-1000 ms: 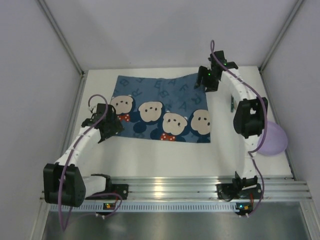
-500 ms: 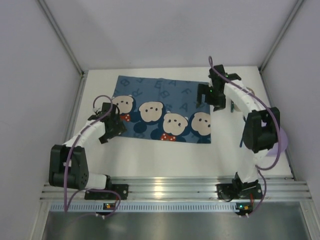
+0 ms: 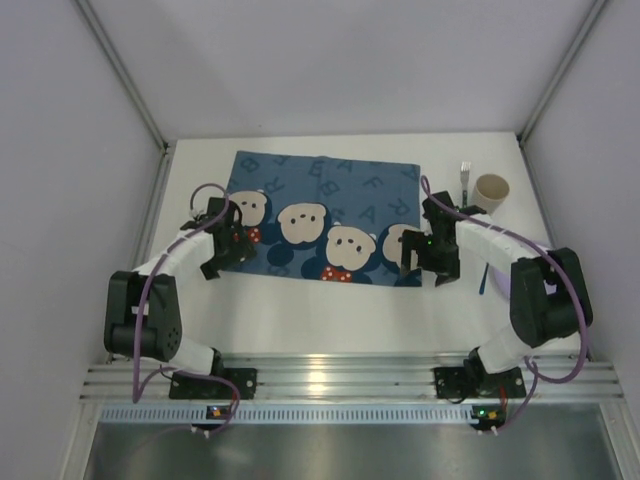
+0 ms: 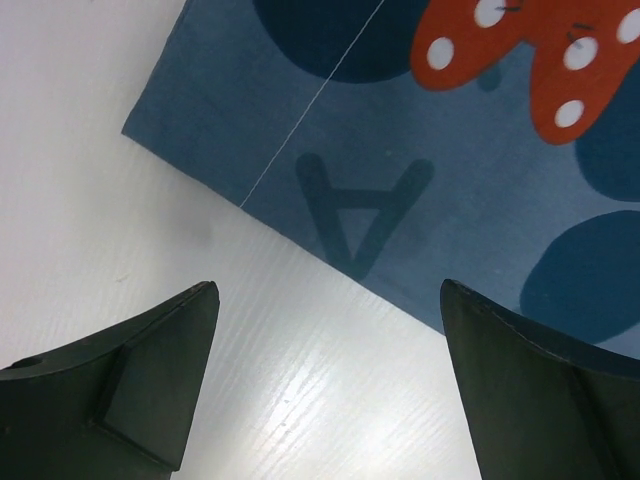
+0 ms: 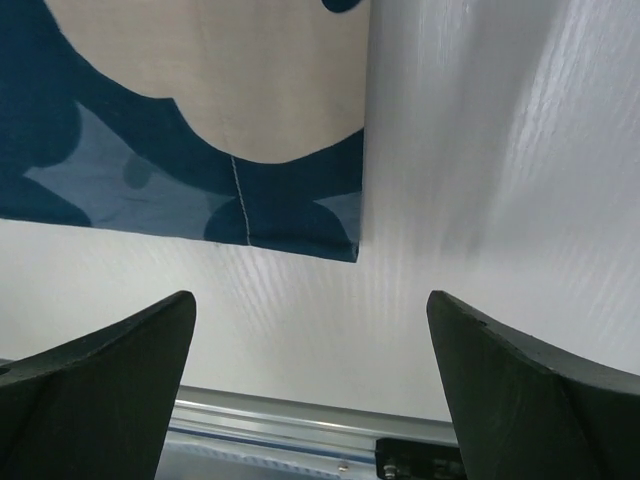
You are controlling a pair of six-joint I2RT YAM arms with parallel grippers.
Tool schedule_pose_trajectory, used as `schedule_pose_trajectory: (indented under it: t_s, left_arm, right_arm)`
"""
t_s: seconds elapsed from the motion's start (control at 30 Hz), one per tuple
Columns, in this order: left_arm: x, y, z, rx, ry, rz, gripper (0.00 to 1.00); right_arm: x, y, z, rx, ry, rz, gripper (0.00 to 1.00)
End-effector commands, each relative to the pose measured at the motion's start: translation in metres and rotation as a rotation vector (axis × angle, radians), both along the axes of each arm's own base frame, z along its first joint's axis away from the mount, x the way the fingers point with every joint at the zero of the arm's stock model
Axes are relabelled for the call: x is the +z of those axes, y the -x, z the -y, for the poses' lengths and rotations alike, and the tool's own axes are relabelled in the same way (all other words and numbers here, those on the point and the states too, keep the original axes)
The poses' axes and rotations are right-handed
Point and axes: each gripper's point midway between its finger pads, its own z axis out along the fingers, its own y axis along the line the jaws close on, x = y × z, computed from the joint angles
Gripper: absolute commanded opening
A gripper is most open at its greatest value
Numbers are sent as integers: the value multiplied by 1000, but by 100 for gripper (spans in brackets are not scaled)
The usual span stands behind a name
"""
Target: Set the dinner table for one person
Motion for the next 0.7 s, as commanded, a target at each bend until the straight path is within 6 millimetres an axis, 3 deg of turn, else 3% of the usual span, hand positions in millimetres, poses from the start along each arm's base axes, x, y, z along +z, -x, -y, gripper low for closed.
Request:
schedule_pose_trajectory:
  t_s: [0.0,0.2,0.37,0.47,0.5,0.57,0.6,0.67]
  left_arm:
    - [21,-22,4,4,30,74,97]
    - [35,-21,-9,19,-38,86,98]
    - [24,-3,-38,148,-71,16,98]
    - [11,5,-53,185,-48,-26,98]
    - [11,6,-56,185,-43,-22,98]
    - [7,3,-61,166,-18,-7,98]
    - [6,1,-64,165,-10,-2,98]
    - [-1,-4,-63,127,-2,-4,98]
  right_arm:
    - [-6,-11,-7,-38,-53,70,100]
    - [-21,-24,-27,-25,-149,117,93]
    - [-23,-33,-29,-33,-155,130,87]
    - [-22,-39,-33,-33,-172,146,72]
    - [-22,-41,-34,-32,-175,148,54]
    - [-22,-45,-34,-31,-170,147,38]
    - [-21,-45,-35,-28,-169,143,22]
    - [-21,-46,-33,-27,-157,140,9]
